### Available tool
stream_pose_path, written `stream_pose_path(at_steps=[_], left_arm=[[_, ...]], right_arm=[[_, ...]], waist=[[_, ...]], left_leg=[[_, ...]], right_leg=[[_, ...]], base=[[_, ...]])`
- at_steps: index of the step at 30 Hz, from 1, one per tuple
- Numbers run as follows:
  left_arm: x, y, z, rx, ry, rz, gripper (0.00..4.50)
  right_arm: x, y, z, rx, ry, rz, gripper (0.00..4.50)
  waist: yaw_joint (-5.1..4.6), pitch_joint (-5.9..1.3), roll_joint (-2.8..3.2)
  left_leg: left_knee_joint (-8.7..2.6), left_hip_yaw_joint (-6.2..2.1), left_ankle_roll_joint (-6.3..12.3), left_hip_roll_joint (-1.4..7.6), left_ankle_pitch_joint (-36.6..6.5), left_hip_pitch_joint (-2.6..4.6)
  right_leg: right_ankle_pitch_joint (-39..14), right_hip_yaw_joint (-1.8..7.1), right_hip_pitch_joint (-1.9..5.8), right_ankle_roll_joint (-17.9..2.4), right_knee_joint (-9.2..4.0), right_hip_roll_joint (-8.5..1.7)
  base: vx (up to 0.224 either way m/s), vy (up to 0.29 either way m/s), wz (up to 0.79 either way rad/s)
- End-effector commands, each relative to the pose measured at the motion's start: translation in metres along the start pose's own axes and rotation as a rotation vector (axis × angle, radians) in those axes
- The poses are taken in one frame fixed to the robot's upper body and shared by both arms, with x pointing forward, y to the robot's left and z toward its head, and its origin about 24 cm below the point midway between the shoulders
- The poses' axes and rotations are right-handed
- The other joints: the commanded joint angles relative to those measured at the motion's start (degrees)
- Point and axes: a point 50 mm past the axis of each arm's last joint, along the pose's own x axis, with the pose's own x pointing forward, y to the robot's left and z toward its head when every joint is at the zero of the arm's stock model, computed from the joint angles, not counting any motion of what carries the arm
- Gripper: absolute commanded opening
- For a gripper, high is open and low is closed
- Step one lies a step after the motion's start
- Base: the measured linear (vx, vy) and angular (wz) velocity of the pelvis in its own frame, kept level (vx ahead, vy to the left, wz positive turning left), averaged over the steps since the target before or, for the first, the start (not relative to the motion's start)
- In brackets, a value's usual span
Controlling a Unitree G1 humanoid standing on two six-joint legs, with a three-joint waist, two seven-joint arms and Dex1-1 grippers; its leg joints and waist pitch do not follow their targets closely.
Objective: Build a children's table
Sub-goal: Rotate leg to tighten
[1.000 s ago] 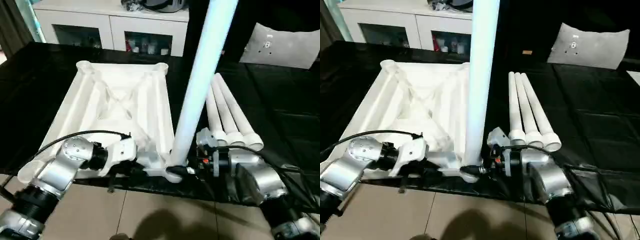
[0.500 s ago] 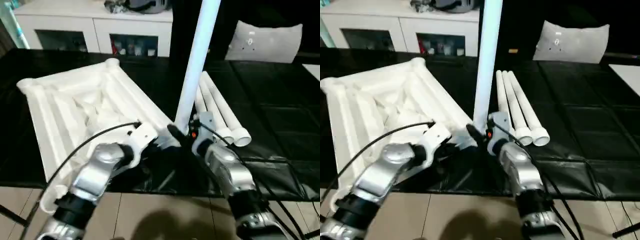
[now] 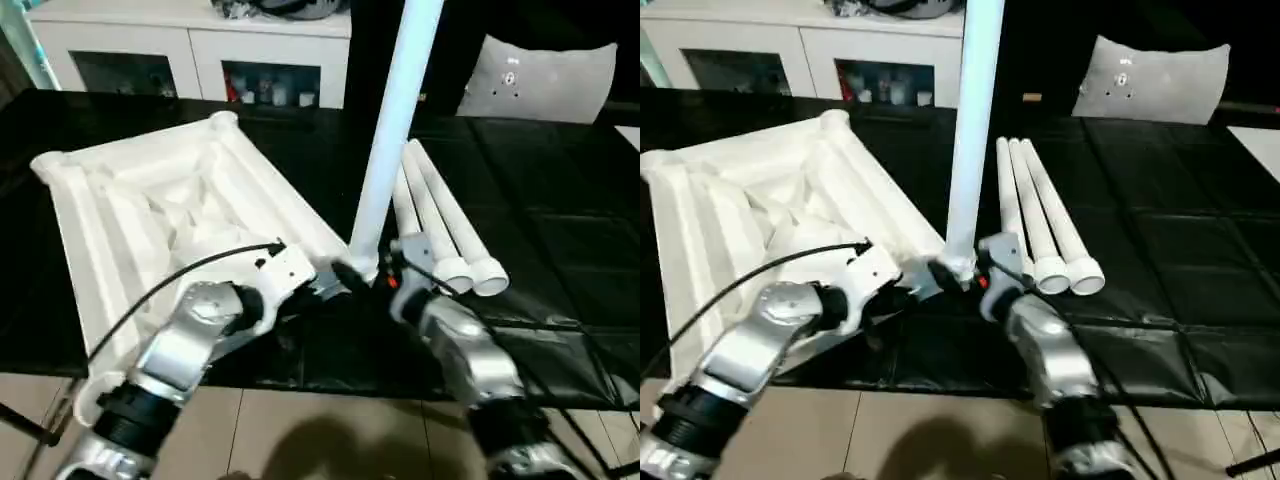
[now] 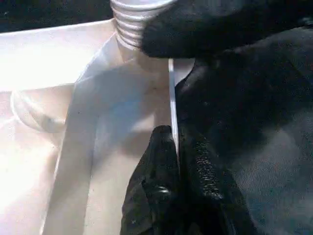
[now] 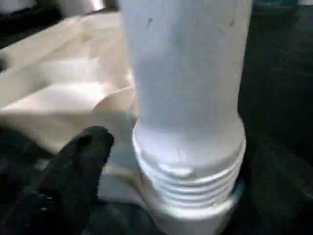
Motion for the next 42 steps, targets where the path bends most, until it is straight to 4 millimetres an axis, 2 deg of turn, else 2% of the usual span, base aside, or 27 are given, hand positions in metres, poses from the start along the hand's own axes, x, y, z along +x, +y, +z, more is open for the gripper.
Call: stream_pose_path(at_steps=[1, 2, 3, 5, 10, 13, 16, 20, 22, 23, 26, 32, 34, 40, 42], left_arm=[[-0.003, -0.001, 0.004, 0.077, -0.027, -0.065, 0.00], [-0.005, -0.002, 0.001, 0.098, -0.024, -0.098, 0.00], [-0.006, -0.002, 0.001, 0.105, -0.024, -0.111, 0.00], [-0.014, 0.001, -0.008, 0.160, 0.022, -0.188, 0.00], [-0.021, 0.002, -0.014, 0.203, 0.041, -0.290, 0.00], [-0.028, -0.001, -0.017, 0.231, 0.037, -0.384, 0.00], [-0.031, 0.001, -0.018, 0.250, 0.062, -0.408, 0.00], [-0.033, 0.003, -0.020, 0.264, 0.068, -0.432, 0.00], [-0.033, 0.003, -0.020, 0.269, 0.069, -0.446, 0.00], [-0.034, 0.003, -0.021, 0.270, 0.069, -0.450, 0.00], [-0.034, 0.003, -0.021, 0.276, 0.070, -0.466, 0.00], [-0.035, 0.004, -0.022, 0.286, 0.074, -0.482, 0.00], [-0.035, 0.004, -0.022, 0.287, 0.075, -0.486, 0.00], [-0.035, 0.003, -0.024, 0.285, 0.080, -0.494, 0.00], [-0.034, 0.003, -0.025, 0.278, 0.088, -0.481, 0.00]], right_arm=[[-0.002, 0.006, 0.004, -0.046, 0.016, 0.106, 4.44], [-0.005, 0.005, 0.005, -0.074, 0.030, 0.137, 4.44], [-0.007, 0.005, 0.006, -0.083, 0.035, 0.148, 4.44], [-0.016, 0.002, 0.008, -0.154, 0.078, 0.250, 4.44], [-0.022, -0.004, 0.013, -0.184, 0.106, 0.317, 4.44], [-0.023, -0.006, 0.016, -0.186, 0.120, 0.370, 4.44], [-0.025, -0.005, 0.013, -0.195, 0.156, 0.422, 4.44], [-0.026, -0.005, 0.012, -0.188, 0.174, 0.474, 4.08], [-0.026, -0.004, 0.012, -0.172, 0.176, 0.502, 4.01], [-0.026, -0.003, 0.013, -0.166, 0.177, 0.516, 3.82], [-0.026, -0.002, 0.014, -0.161, 0.177, 0.540, 3.64], [-0.024, -0.002, 0.014, -0.166, 0.174, 0.557, 3.20], [-0.024, -0.002, 0.014, -0.165, 0.173, 0.560, 2.92], [-0.025, 0.001, 0.012, -0.161, 0.172, 0.580, 2.78], [-0.025, 0.003, 0.010, -0.156, 0.172, 0.583, 2.77]], waist=[[0.36, -4.15, 0.98], [0.46, -4.14, 1.23], [0.32, -4.13, 1.26], [0.64, -4.13, 1.35], [1.41, -4.18, 1.30], [1.49, -4.23, 1.41], [1.61, -4.32, 1.55], [1.75, -4.35, 1.44], [1.82, -4.39, 1.13], [1.84, -4.38, 1.06], [1.92, -4.37, 1.24], [2.09, -4.43, 1.15], [2.12, -4.36, 1.19], [2.11, -4.34, 1.17], [2.14, -4.38, 1.36]], left_leg=[[-4.01, -0.85, 1.34, 2.13, -11.72, 0.46], [-3.95, -0.89, 1.32, 2.10, -11.73, 0.55], [-3.99, -0.83, 1.24, 2.16, -11.95, 0.48], [-4.04, -0.87, 1.24, 2.29, -12.69, 0.74], [-4.03, -0.76, 1.02, 2.34, -12.89, 0.88], [-4.04, -0.74, 0.73, 2.38, -12.73, 0.96], [-4.03, -0.72, 0.67, 2.49, -12.73, 0.96], [-3.93, -0.65, 0.75, 2.45, -12.56, 0.83], [-3.95, -0.65, 0.80, 2.51, -12.17, 0.86], [-3.93, -0.65, 0.89, 2.50, -12.09, 0.83], [-3.92, -0.62, 1.01, 2.56, -11.95, 0.84], [-3.86, -0.59, 1.03, 2.58, -11.23, 0.82], [-3.90, -0.60, 0.85, 2.55, -11.61, 0.83], [-3.92, -0.63, 0.79, 2.53, -11.57, 0.79], [-3.90, -0.66, 0.77, 2.57, -11.43, 0.81]], right_leg=[[-9.24, 2.90, 3.22, -10.94, -4.37, -4.40], [-9.27, 2.86, 3.22, -11.03, -4.36, -4.39], [-8.94, 2.92, 3.16, -11.34, -4.26, -4.43], [-9.04, 2.87, 3.11, -11.59, -4.27, -4.36], [-10.09, 2.98, 3.10, -11.81, -4.25, -4.60], [-9.15, 2.90, 3.01, -12.28, -4.09, -4.47], [-8.02, 2.84, 3.08, -12.81, -3.91, -4.50], [-8.37, 2.86, 3.21, -12.98, -3.91, -4.59], [-8.66, 2.84, 3.23, -12.77, -3.88, -4.61], [-8.65, 2.83, 3.26, -12.81, -3.84, -4.63], [-8.89, 2.79, 3.14, -12.86, -3.84, -4.62], [-8.43, 2.80, 3.13, -12.97, -3.76, -4.68], [-9.47, 2.81, 3.14, -12.67, -3.86, -4.71], [-9.66, 2.79, 3.13, -12.44, -3.85, -4.63], [-9.17, 2.78, 3.13, -12.59, -3.79, -4.66]], base=[[0.000, 0.000, 0.00], [0.000, 0.000, 0.00], [0.000, 0.000, 0.00], [0.000, 0.000, 0.00], [0.000, 0.000, 0.00], [0.000, 0.000, 0.00], [0.000, 0.000, 0.00], [0.000, 0.000, 0.00], [0.000, 0.000, 0.00], [0.000, 0.000, 0.00], [0.000, 0.000, 0.00], [0.000, 0.000, 0.00], [0.000, 0.000, 0.00], [0.000, 0.000, 0.00], [0.000, 0.000, 0.00]])
